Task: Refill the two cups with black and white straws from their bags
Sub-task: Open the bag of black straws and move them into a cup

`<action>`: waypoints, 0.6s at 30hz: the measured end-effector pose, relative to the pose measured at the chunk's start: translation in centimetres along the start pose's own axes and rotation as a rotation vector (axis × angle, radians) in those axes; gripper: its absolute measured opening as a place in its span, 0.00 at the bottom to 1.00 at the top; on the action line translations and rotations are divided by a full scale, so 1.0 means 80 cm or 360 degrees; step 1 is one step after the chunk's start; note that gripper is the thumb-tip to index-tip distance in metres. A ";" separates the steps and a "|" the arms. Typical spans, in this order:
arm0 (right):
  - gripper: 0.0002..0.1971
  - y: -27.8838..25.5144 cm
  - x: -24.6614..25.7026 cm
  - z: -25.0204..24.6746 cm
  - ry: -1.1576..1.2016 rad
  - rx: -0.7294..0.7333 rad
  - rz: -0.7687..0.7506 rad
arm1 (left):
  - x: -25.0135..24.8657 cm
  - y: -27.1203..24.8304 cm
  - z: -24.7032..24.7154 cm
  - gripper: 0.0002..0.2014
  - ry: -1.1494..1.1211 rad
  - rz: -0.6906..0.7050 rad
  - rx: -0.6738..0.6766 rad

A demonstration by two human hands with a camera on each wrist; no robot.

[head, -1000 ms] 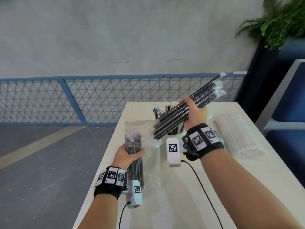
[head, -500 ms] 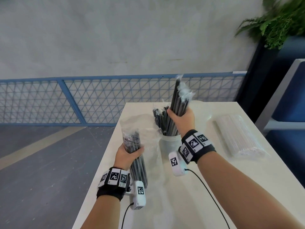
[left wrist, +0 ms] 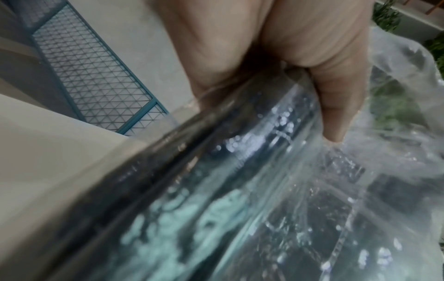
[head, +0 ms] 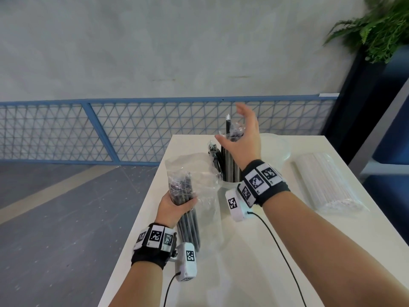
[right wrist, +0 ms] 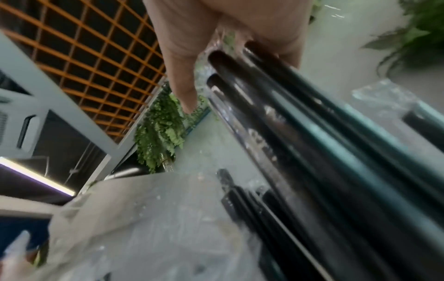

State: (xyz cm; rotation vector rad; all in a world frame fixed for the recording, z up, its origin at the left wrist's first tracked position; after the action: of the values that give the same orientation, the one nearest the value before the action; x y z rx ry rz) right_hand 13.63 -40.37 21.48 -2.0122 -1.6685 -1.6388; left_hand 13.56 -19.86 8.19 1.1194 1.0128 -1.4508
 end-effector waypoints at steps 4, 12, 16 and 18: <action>0.11 0.005 -0.001 0.022 -0.0391 0.0343 -0.0213 | 0.002 0.002 0.000 0.11 0.0036 0.0007 0.0002; 0.08 -0.040 -0.062 0.057 -0.0660 0.0429 -0.0238 | 0.009 0.008 -0.004 0.11 0.0083 -0.0017 0.0019; 0.17 -0.050 -0.043 0.037 -0.0691 0.0158 -0.0288 | 0.010 0.010 -0.007 0.16 0.0130 0.0003 -0.0001; 0.13 -0.063 -0.017 0.024 -0.0443 0.0000 -0.0385 | 0.011 0.012 -0.008 0.18 0.0129 0.0015 -0.0007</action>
State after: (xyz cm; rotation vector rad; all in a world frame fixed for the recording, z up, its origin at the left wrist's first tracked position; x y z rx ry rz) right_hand 11.38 -38.04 16.95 -2.1981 -2.0773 -1.4733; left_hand 14.55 -19.55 7.12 1.1864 1.0655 -1.4045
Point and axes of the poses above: each hand's wrist, its own y-axis towards the middle knuckle, its own z-axis out of the palm, x = y × z, the point moved 3 cm from there along y, towards the middle knuckle, and after that the axes turned 14 degrees about -y, right-handed, at the moved point
